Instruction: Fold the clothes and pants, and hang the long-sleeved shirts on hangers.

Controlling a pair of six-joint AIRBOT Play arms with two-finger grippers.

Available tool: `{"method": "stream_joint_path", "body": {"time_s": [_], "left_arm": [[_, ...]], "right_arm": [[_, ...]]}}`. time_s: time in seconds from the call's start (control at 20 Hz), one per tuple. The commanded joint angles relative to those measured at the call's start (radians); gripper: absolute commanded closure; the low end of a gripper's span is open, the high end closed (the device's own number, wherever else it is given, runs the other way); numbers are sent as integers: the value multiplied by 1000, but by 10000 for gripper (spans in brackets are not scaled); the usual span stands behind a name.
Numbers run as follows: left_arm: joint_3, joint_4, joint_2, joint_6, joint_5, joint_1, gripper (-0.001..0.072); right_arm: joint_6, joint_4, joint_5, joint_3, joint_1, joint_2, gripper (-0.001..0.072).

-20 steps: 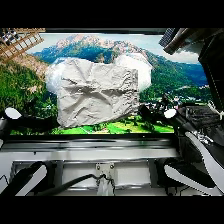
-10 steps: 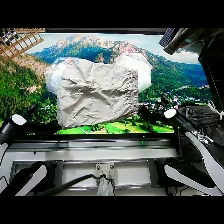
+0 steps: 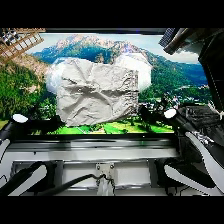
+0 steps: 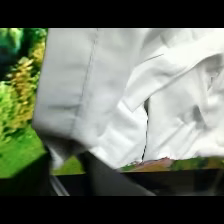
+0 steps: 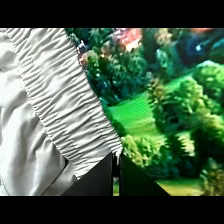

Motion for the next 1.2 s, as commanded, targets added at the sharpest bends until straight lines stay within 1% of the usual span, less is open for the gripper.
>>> {"method": "stream_joint_path", "body": {"time_s": [0.0,0.15,0.25,0.35,0.45,0.6,0.7,0.8,0.95,1.15], "left_arm": [[2,-151,-9,101,-10,0,696],[8,-157,49,100,-31,1,700],[20,-158,139,100,-51,1,700],[54,-187,255,101,-43,1,701],[120,-241,346,101,-7,0,702],[270,-338,432,124,75,0,703],[423,-351,451,127,95,1,703],[599,-351,454,151,91,1,703],[810,-338,468,152,89,1,703],[978,-175,570,148,98,1,704]], "right_arm": [[0,0,0,1,1,1,685],[0,0,8,1,1,17,685],[0,0,22,2,1,63,685],[0,-1,68,27,1,134,685],[1,0,109,102,1,222,685],[5,-5,109,279,0,334,686],[48,-8,137,414,0,366,686],[57,-9,192,547,0,383,686],[83,-19,264,686,0,426,686],[180,-73,388,779,0,554,686]]}}
